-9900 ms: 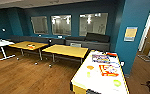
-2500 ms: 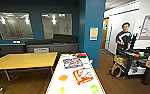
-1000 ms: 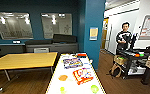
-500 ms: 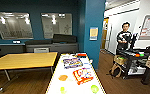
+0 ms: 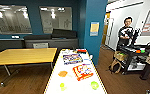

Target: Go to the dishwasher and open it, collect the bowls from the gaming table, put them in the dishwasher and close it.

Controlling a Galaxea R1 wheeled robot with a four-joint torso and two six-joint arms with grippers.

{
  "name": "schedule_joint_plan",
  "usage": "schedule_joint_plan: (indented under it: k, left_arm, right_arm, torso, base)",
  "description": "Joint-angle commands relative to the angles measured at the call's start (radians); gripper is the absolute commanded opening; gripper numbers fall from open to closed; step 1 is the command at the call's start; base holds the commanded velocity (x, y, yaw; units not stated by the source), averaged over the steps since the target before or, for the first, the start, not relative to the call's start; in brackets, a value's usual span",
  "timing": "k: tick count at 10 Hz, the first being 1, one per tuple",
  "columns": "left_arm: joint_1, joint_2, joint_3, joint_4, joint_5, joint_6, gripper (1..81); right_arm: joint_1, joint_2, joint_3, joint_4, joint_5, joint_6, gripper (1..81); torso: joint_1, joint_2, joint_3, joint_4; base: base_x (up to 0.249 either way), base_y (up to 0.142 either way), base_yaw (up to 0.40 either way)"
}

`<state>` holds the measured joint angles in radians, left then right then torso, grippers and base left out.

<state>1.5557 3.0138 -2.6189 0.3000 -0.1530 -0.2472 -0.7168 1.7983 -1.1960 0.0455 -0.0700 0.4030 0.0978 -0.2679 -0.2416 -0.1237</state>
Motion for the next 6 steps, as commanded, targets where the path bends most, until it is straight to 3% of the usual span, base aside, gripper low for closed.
schedule_joint_plan:
  k: [1,3,6]
  left_arm:
    - [-0.041,-0.005,0.003,-0.001,0.043,-0.003,81.1]
    - [-0.045,-0.002,0.003,-0.001,0.043,-0.004,81.1]
    - [-0.047,-0.008,0.003,-0.001,0.043,-0.006,81.1]
  right_arm:
    - [0.182,-0.029,-0.022,0.019,-0.093,0.033,81.1]
    - [0.240,0.003,-0.052,0.019,-0.131,0.042,81.1]
    - [0.289,0.139,-0.158,0.017,-0.191,0.059,81.1]
  torso:
    - [0.000,0.000,0.001,0.000]
    - [0.000,0.000,-0.018,0.000]
    - [0.000,0.001,-0.019,0.000]
  base:
    - [0.000,0.000,0.000]
    - [0.000,0.000,0.000]
    - [0.000,0.000,0.000]
